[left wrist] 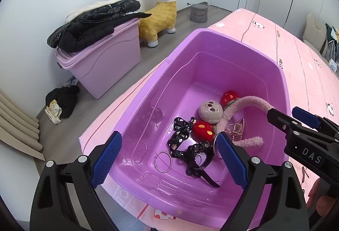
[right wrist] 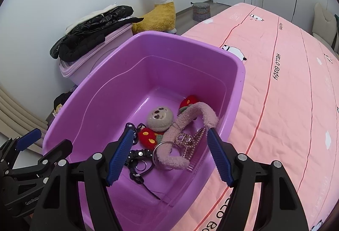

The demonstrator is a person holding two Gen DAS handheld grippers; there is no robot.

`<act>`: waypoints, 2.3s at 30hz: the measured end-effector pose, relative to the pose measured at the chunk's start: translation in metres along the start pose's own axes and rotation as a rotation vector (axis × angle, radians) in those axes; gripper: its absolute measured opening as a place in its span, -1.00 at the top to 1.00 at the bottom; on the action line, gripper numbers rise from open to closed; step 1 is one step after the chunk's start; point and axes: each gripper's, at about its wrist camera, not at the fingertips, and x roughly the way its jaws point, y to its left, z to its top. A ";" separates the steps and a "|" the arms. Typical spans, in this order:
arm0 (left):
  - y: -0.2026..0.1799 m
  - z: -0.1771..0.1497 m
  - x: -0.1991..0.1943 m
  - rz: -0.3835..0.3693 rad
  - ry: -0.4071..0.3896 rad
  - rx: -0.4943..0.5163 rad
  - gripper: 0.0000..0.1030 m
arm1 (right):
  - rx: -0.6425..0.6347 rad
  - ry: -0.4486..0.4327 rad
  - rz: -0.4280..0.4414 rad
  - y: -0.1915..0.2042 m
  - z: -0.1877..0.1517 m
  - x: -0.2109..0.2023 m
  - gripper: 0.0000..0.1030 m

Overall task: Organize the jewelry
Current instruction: 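Open both tools to drop the coin purse and watch into the tub, then move both tools back toward the brown hair clip and black hair tie, then grasp the black hair tie with the right tool while the left tool grasps the brown hair clip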

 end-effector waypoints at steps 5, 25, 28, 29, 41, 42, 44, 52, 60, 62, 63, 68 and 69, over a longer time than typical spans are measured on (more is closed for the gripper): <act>-0.003 -0.003 -0.007 0.004 -0.006 0.002 -0.73 | 0.000 -0.014 0.001 -0.001 -0.006 -0.009 -0.34; -0.031 -0.049 -0.062 -0.063 -0.056 0.064 -0.73 | 0.062 -0.097 0.025 -0.023 -0.086 -0.086 -0.34; -0.042 -0.061 -0.069 -0.093 -0.060 0.079 -0.73 | 0.094 -0.102 0.019 -0.038 -0.109 -0.097 -0.34; -0.047 -0.065 -0.070 -0.101 -0.061 0.085 -0.73 | 0.105 -0.102 0.014 -0.044 -0.116 -0.100 -0.34; -0.146 -0.117 -0.064 -0.246 -0.020 0.216 -0.73 | 0.314 -0.100 -0.160 -0.151 -0.217 -0.142 -0.34; -0.157 -0.120 -0.061 -0.261 -0.017 0.231 -0.73 | 0.341 -0.102 -0.180 -0.160 -0.226 -0.144 -0.34; -0.180 -0.127 -0.053 -0.286 -0.010 0.273 -0.73 | 0.394 -0.103 -0.219 -0.180 -0.245 -0.148 -0.34; -0.275 -0.148 -0.014 -0.387 0.007 0.471 -0.73 | 0.556 -0.102 -0.315 -0.236 -0.303 -0.133 -0.34; -0.350 -0.162 0.043 -0.435 0.048 0.608 -0.73 | 0.633 -0.053 -0.344 -0.271 -0.326 -0.082 -0.34; -0.361 -0.164 0.059 -0.447 0.074 0.611 -0.73 | 0.638 -0.035 -0.350 -0.279 -0.328 -0.070 -0.34; -0.365 -0.165 0.064 -0.445 0.081 0.613 -0.73 | 0.642 -0.026 -0.352 -0.283 -0.328 -0.063 -0.34; -0.384 -0.170 0.085 -0.444 0.098 0.637 -0.73 | 0.646 0.002 -0.369 -0.295 -0.327 -0.036 -0.34; -0.388 -0.171 0.089 -0.445 0.099 0.644 -0.73 | 0.642 0.006 -0.376 -0.297 -0.327 -0.031 -0.34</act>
